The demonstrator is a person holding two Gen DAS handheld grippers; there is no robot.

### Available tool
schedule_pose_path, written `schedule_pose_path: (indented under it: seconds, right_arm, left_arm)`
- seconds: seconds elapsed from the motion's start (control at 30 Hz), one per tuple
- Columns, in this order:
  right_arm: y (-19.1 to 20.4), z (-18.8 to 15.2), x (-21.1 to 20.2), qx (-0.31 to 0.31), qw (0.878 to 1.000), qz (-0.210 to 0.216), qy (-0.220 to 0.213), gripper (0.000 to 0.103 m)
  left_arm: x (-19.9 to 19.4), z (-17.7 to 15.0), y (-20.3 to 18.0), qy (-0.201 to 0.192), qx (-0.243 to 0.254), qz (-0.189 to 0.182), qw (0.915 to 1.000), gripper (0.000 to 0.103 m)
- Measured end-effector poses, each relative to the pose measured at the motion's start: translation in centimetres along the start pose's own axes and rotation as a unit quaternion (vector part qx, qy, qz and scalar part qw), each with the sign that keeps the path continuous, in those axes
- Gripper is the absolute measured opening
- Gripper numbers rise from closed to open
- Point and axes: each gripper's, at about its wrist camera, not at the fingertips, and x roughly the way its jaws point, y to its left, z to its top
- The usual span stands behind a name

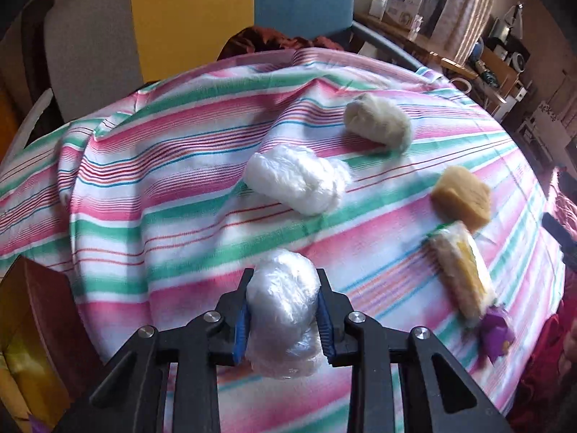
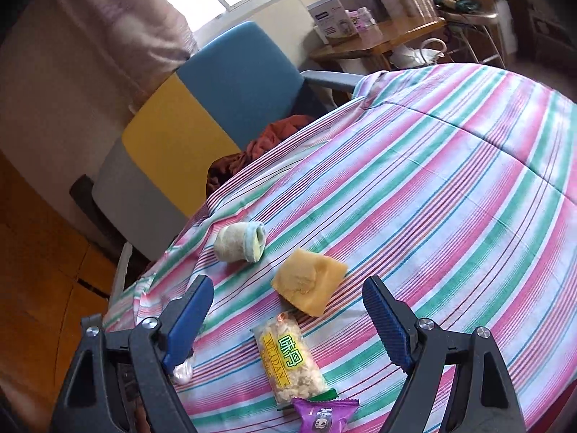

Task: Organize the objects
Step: 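Grasp a white plastic-wrapped bundle with the left gripper, then grasp the cream knitted roll with right gripper while left holds the white bundle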

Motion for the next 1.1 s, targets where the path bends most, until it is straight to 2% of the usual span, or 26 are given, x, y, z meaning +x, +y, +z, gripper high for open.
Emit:
schedule_pose_path:
  seconds: [0.23, 0.4, 0.57, 0.7, 0.8, 0.9, 1.1]
  right_arm:
    - [-0.4, -0.1, 0.6, 0.008, 1.000, -0.006, 0.014, 0.086]
    - [0.1, -0.7, 1.5, -0.010, 0.999, -0.011, 0.038, 0.086]
    - [2.1, -2.1, 2.9, -0.059, 0.995, -0.008, 0.076, 0.087]
    - [5.5, -3.0, 4.5, -0.138, 0.984, -0.002, 0.109, 0.087]
    - [7.9, -2.3, 6.5, -0.195, 0.973, -0.011, 0.119, 0.087]
    - [10.0, -1.4, 9.4, -0.256, 0.957, -0.033, 0.135, 0.087]
    - [13.9, -0.4, 15.7, -0.412, 0.893, -0.102, 0.149, 0.087]
  left_arm:
    - [-5.5, -4.7, -0.9, -0.034, 0.006, -0.036, 0.9988, 0.030]
    - [-9.2, -8.0, 0.4, -0.053, -0.007, -0.048, 0.9974, 0.030]
    - [-12.2, -10.9, 3.2, -0.075, -0.028, -0.040, 0.9960, 0.030]
    - [-13.6, -12.5, 5.5, -0.087, -0.053, -0.038, 0.9941, 0.030]
    - [-14.1, -13.3, 7.1, -0.092, -0.072, -0.041, 0.9923, 0.031]
    - [-14.0, -13.8, 8.0, -0.092, -0.082, -0.041, 0.9915, 0.031]
    - [-13.2, -13.9, 9.6, -0.085, -0.113, -0.062, 0.9881, 0.031]
